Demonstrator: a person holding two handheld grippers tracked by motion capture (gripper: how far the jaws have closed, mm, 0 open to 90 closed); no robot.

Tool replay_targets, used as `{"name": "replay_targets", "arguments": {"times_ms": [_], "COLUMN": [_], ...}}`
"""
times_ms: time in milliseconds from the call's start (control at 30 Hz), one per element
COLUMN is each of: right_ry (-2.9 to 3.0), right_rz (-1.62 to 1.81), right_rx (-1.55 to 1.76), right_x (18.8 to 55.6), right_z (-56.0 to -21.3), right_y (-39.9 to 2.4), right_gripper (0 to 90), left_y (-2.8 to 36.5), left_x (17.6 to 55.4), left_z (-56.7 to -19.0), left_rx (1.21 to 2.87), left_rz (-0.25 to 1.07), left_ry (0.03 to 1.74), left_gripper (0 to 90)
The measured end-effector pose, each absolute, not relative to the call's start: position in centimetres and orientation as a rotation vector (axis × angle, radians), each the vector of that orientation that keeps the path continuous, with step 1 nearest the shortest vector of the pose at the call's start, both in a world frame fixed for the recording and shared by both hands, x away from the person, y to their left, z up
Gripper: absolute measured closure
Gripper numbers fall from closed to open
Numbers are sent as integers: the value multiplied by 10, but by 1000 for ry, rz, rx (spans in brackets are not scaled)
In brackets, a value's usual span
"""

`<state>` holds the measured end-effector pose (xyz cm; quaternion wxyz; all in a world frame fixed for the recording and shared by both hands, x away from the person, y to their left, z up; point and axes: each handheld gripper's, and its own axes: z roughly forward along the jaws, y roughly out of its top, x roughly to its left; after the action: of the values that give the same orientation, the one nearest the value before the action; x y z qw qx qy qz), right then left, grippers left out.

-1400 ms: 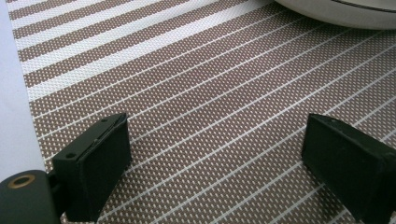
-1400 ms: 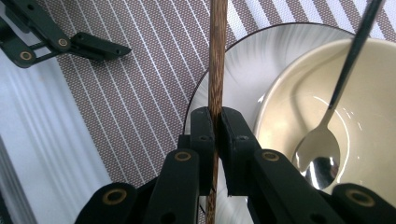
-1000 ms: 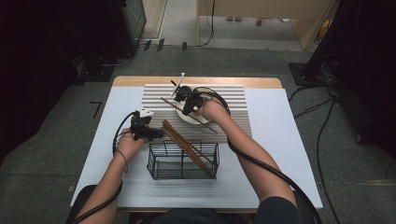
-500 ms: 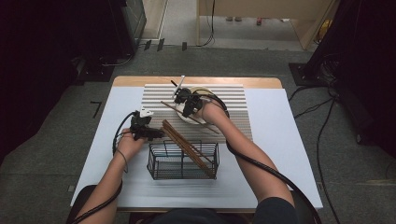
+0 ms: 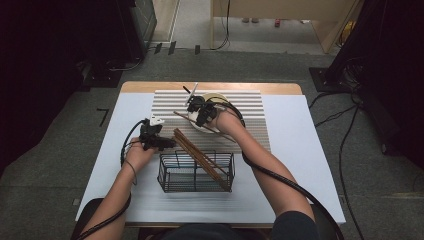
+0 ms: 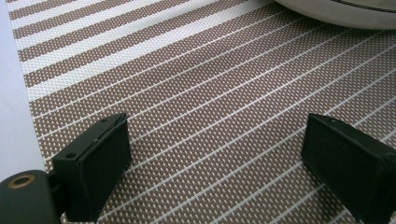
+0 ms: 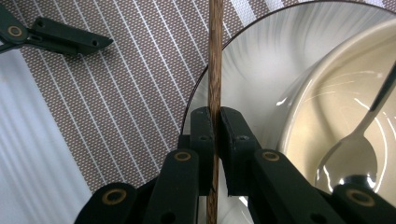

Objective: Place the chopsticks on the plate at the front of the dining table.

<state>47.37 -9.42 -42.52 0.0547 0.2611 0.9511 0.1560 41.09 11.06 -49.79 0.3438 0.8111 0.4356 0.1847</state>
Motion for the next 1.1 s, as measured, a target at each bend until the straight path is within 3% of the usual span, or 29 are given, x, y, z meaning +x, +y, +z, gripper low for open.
{"name": "replay_targets", "arguments": {"times_ms": [1100], "right_ry": [2898], "right_rz": [469], "right_rx": [816], "right_x": [475], "right_z": [-428], "right_y": [-95], "right_gripper": [825], "left_y": [110], "left_x": [411], "left_z": [-498], "left_rx": [2103], "left_rz": [481], "left_ry": [1134], "left_gripper": [84]}}
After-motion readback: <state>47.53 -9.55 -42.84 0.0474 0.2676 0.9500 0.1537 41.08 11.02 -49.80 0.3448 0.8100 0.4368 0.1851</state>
